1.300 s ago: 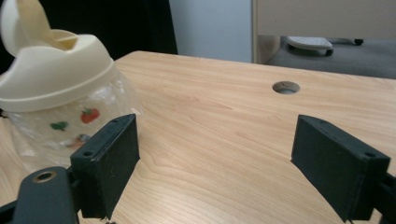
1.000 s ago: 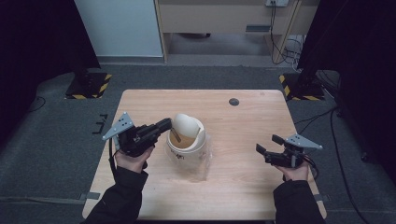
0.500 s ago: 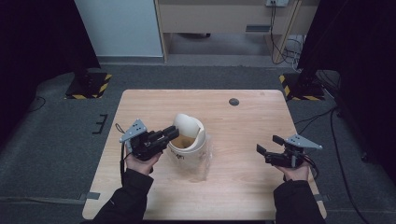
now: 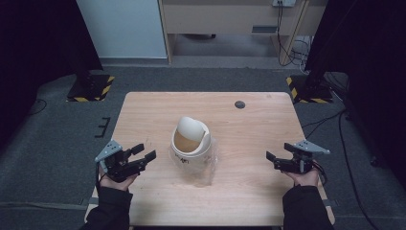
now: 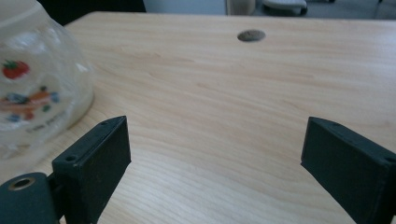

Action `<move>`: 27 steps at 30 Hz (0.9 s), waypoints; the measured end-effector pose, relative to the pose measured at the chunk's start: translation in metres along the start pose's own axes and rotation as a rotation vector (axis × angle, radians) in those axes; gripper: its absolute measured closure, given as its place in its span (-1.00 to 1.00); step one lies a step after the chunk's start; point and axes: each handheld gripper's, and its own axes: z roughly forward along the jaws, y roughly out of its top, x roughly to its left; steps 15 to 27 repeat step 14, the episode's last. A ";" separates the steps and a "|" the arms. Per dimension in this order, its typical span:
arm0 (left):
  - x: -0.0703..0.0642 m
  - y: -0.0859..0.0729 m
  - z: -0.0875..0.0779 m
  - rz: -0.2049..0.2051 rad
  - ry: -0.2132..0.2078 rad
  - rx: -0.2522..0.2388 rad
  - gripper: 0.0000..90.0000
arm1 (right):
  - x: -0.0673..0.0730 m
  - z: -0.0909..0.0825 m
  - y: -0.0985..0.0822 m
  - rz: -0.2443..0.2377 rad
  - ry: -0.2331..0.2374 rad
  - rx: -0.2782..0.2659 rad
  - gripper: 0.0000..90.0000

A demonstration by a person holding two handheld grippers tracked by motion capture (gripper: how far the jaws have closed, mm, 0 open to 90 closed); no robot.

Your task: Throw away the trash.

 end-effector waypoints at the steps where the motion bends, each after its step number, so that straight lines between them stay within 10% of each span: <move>1: 0.004 -0.003 -0.001 -0.005 0.019 0.017 -0.37 | -0.002 0.001 -0.002 0.004 -0.008 0.018 -0.83; 9: 0.042 -0.038 0.006 -0.015 0.168 0.223 -0.64 | -0.008 0.005 -0.008 -0.013 -0.051 0.115 -0.89; 14: 0.048 -0.050 0.019 0.063 0.234 0.394 -0.66 | -0.013 0.007 -0.013 -0.014 -0.075 0.166 -0.90; 27: 0.048 -0.050 0.019 0.063 0.234 0.394 -0.66 | -0.013 0.007 -0.013 -0.014 -0.075 0.166 -0.90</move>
